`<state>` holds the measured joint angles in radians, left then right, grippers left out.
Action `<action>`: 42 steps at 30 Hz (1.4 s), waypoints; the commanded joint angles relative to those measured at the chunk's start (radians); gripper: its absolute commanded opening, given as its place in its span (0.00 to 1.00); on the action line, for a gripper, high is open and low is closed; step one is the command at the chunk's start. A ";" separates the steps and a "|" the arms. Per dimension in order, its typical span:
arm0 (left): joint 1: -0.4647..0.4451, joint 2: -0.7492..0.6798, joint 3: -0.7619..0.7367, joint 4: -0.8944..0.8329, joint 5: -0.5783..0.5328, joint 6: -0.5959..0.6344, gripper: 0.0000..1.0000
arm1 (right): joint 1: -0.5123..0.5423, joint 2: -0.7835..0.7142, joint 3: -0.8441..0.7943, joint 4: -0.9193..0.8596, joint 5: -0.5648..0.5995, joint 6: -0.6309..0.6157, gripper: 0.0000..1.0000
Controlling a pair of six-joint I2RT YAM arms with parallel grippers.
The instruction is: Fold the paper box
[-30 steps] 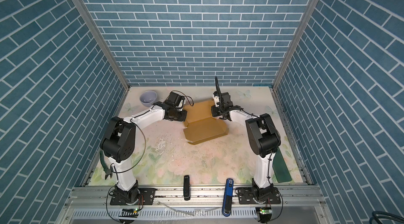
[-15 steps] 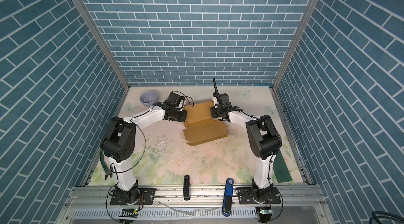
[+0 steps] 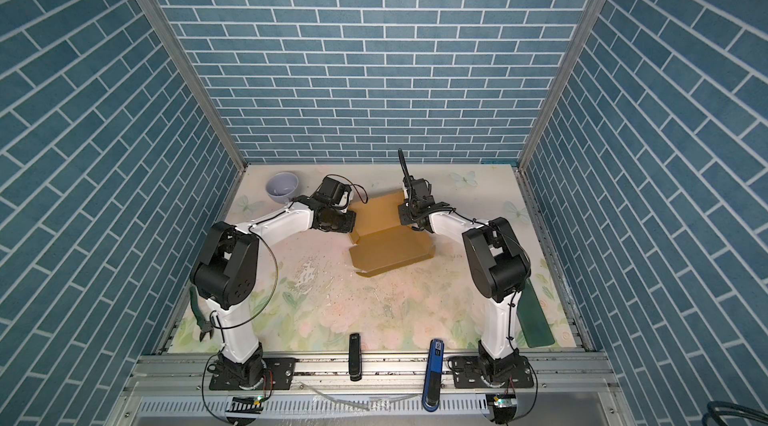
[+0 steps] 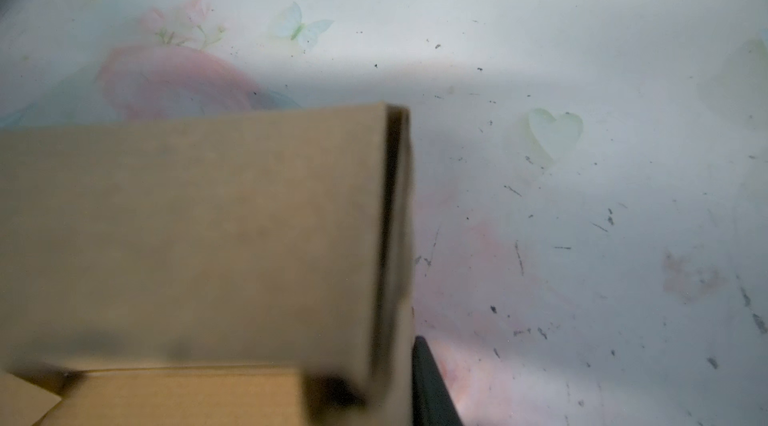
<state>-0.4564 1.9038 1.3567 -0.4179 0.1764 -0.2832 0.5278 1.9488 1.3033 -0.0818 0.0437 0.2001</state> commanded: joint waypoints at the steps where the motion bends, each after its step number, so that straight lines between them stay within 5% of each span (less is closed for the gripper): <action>1: -0.015 -0.004 0.056 0.015 0.061 -0.012 0.06 | 0.040 0.044 0.057 -0.152 0.001 -0.029 0.16; 17: -0.019 0.041 0.080 -0.036 -0.059 -0.069 0.07 | 0.116 0.135 0.241 -0.390 0.141 0.098 0.15; 32: -0.030 0.104 0.113 -0.071 -0.122 -0.094 0.10 | 0.130 0.184 0.271 -0.394 0.161 0.227 0.22; 42: -0.030 0.109 0.116 -0.080 -0.148 -0.097 0.10 | 0.130 0.209 0.331 -0.481 0.214 0.252 0.17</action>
<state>-0.4656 1.9770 1.4555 -0.4847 0.0174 -0.3824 0.6312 2.1101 1.6001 -0.4648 0.2741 0.4038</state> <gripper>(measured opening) 0.103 0.172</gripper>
